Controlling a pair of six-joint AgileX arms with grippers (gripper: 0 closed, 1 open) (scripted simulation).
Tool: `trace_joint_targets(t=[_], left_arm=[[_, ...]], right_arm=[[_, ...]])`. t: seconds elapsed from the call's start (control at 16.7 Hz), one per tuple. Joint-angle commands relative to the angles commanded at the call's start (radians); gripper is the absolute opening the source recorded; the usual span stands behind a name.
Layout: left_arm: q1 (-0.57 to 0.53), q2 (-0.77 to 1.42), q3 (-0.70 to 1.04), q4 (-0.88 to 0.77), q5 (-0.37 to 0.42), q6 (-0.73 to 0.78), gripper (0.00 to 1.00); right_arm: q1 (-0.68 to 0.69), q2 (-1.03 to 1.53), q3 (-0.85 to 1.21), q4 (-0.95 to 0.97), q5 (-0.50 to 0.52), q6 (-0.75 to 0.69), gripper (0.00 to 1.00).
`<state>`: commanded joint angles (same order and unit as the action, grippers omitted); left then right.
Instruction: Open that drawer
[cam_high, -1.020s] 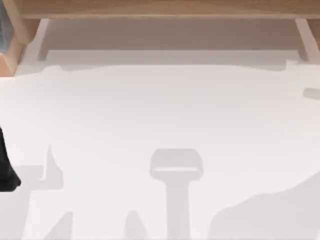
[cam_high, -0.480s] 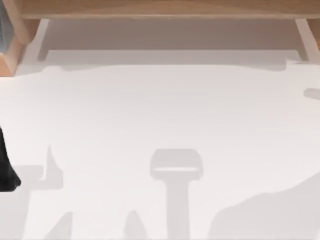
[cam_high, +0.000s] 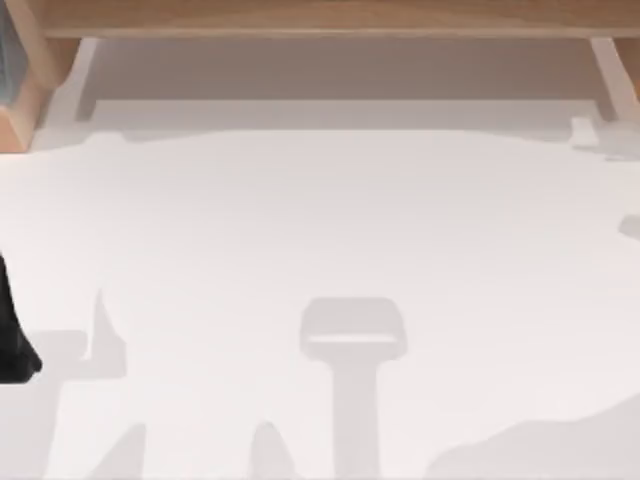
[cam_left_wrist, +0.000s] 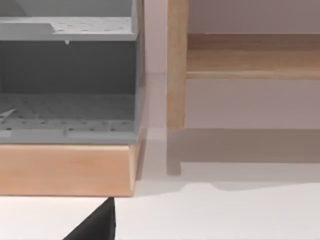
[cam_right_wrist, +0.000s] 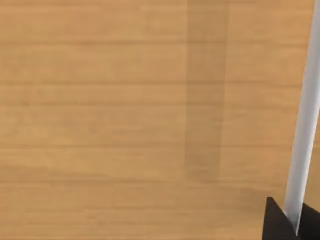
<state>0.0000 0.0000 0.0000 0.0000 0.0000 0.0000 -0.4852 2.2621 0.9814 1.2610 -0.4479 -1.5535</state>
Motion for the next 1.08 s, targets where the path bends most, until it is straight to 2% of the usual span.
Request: trace_joint_targets(t=[0.48,1.08], left_arm=[[0.000,0.000,0.000,0.000,0.000,0.000,1.00],[0.000,0.000,0.000,0.000,0.000,0.000,1.00]], right_arm=[[-0.018,-0.033,-0.056,0.044,-0.022,-0.001,0.00],[-0.102,-0.128,-0.288,0.180,-0.105,0.000,0.00]])
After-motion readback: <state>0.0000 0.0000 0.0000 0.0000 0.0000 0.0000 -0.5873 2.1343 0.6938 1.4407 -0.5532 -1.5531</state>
